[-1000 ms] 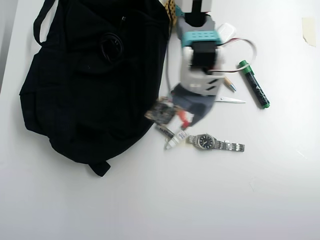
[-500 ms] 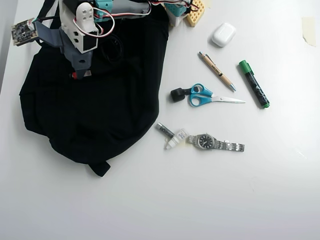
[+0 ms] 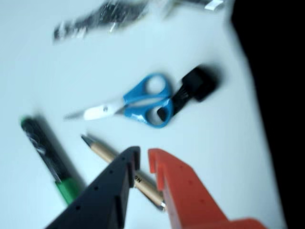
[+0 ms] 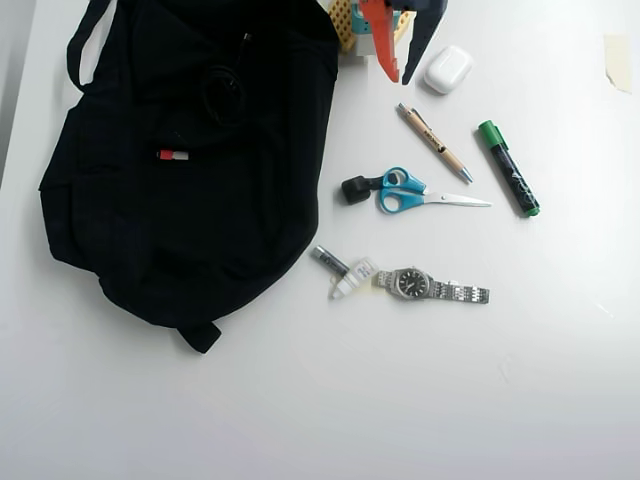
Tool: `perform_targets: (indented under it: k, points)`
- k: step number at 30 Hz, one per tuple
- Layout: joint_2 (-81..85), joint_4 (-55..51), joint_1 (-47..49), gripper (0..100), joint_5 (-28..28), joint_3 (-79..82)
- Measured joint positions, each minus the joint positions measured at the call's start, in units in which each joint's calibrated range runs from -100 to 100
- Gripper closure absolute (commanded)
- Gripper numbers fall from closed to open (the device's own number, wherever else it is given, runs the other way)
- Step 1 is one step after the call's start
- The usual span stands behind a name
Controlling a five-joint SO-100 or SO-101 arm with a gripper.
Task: Put the usb stick into the black bag
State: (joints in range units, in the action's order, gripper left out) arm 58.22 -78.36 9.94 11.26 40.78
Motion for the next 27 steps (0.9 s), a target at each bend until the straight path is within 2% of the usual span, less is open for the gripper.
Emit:
perform_targets:
  k: [1, 2, 5, 7, 14, 19, 27]
  points:
    - [10.18, 6.73, 1.17, 98, 0.2, 15.87]
    - [16.6, 8.18, 0.51, 98, 0.73, 23.98]
    - [33.69, 8.44, 1.39, 98, 0.68, 44.88]
    - [38.12, 8.52, 2.28, 98, -0.59, 53.84]
    - [39.62, 6.99, 1.91, 98, -13.63, 57.68]
    - [39.62, 6.99, 1.76, 98, -15.04, 57.85]
    - [39.62, 6.99, 2.28, 98, -14.07, 57.85]
